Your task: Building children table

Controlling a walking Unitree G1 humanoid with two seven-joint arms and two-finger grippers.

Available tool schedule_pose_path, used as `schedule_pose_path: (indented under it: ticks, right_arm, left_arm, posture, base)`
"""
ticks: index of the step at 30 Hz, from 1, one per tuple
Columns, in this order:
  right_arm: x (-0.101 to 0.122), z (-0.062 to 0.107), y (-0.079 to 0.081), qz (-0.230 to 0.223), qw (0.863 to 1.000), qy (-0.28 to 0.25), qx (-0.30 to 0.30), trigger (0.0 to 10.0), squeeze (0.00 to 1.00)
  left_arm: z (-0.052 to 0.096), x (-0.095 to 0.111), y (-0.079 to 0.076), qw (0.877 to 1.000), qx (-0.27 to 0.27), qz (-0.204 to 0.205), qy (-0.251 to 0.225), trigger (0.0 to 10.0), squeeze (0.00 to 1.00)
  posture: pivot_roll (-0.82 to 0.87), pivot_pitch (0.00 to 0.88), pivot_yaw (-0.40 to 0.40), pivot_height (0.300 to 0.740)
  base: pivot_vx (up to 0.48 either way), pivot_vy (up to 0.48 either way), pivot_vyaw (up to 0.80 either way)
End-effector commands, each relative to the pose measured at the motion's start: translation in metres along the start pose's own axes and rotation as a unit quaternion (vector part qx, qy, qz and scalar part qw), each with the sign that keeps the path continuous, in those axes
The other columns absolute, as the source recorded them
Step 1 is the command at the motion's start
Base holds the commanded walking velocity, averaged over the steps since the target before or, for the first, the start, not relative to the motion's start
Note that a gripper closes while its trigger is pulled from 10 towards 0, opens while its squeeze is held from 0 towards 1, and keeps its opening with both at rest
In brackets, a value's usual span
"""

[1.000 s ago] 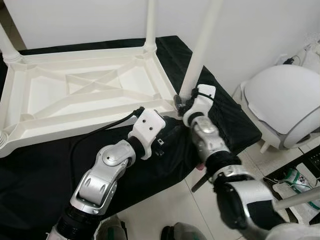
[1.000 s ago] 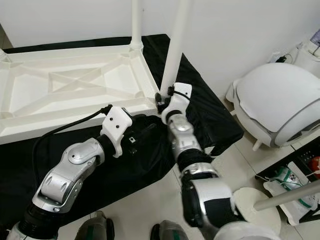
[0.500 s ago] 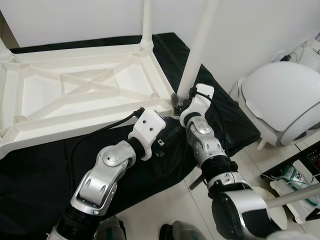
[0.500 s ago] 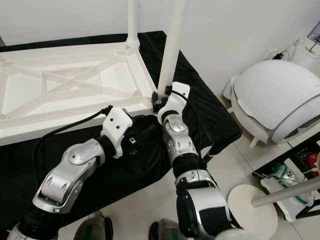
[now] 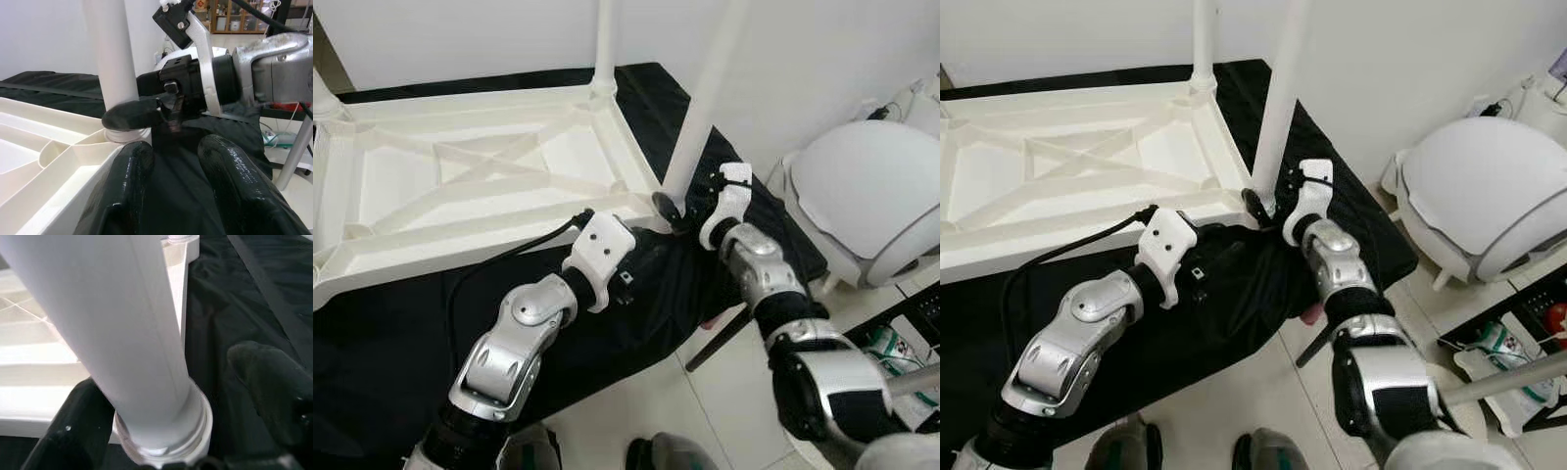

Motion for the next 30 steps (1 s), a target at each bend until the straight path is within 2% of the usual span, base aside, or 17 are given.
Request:
schedule_pose_path:
  ticks: [1, 6, 10, 13, 17, 18, 19, 30]
  right_arm:
    - [0.0, 0.0, -0.001, 0.015, 1.0, 0.007, 0.015, 10.0, 0.0]
    - [0.007, -0.009, 0.006, 0.029, 0.998, 0.023, 0.059, 10.0, 0.0]
    - [0.008, -0.012, 0.011, 0.03, 0.997, 0.029, 0.071, 10.0, 0.0]
    - [0.007, -0.018, 0.02, 0.046, 0.995, 0.041, 0.08, 10.0, 0.0]
    - [0.007, -0.02, 0.022, 0.05, 0.994, 0.046, 0.081, 10.0, 0.0]
    - [0.006, -0.021, 0.023, 0.053, 0.994, 0.051, 0.08, 6.9, 0.0]
    - [0.004, -0.022, 0.024, 0.053, 0.994, 0.057, 0.079, 0.0, 0.0]
    - [-0.012, -0.013, 0.013, 0.045, 0.994, 0.083, 0.052, 0.0, 0.0]
  left_arm:
    - [-0.001, 0.001, 0.0, 1.0, 0.002, 0.0, 0.0, 10.0, 0.0]
    - [0.001, 0.001, 0.003, 1.0, 0.009, -0.004, 0.002, 10.0, 0.0]
    - [0.002, 0.001, 0.005, 1.0, 0.013, -0.005, 0.002, 10.0, 0.0]
    - [0.003, 0.001, 0.005, 1.0, 0.018, -0.005, 0.003, 10.0, 0.0]
    - [0.003, 0.002, 0.005, 1.0, 0.019, -0.005, 0.003, 10.0, 0.0]
    - [0.003, 0.002, 0.005, 1.0, 0.02, -0.006, 0.003, 10.0, 0.0]
    - [0.004, 0.002, 0.005, 1.0, 0.022, -0.006, 0.003, 10.0, 0.0]
    - [0.005, 0.002, 0.005, 1.0, 0.023, -0.007, 0.005, 10.0, 0.0]
  posture:
    - [0.01, 0.016, -0.071, 0.74]
    - [0.04, 0.011, -0.078, 0.74]
    - [0.05, 0.01, -0.083, 0.74]
    - [0.06, 0.006, -0.087, 0.74]
    - [0.07, 0.004, -0.09, 0.74]
    - [0.07, 0.003, -0.091, 0.74]
    - [0.08, 0.001, -0.091, 0.74]
    - [0.07, 0.0, -0.09, 0.74]
  base:
    - [0.0, 0.0, 0.0]
    - [0.0, 0.0, 0.0]
    - [0.0, 0.0, 0.0]
    - [0.0, 0.0, 0.0]
    - [0.0, 0.0, 0.0]
    - [0.0, 0.0, 0.0]
    - [0.0, 0.0, 0.0]
    - [0.0, 0.0, 0.0]
Point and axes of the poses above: a point about 5 cm out from each wrist's last joint towards the gripper, its own z axis pointing back from the gripper into the wrist, its own x axis along the axis of the wrist's last joint, y = z × x, the point moved 2 cm from there along -z, pointing out of the wrist towards the gripper, and after that the axes turned 6 degrees about -z, right-handed, at the moved point
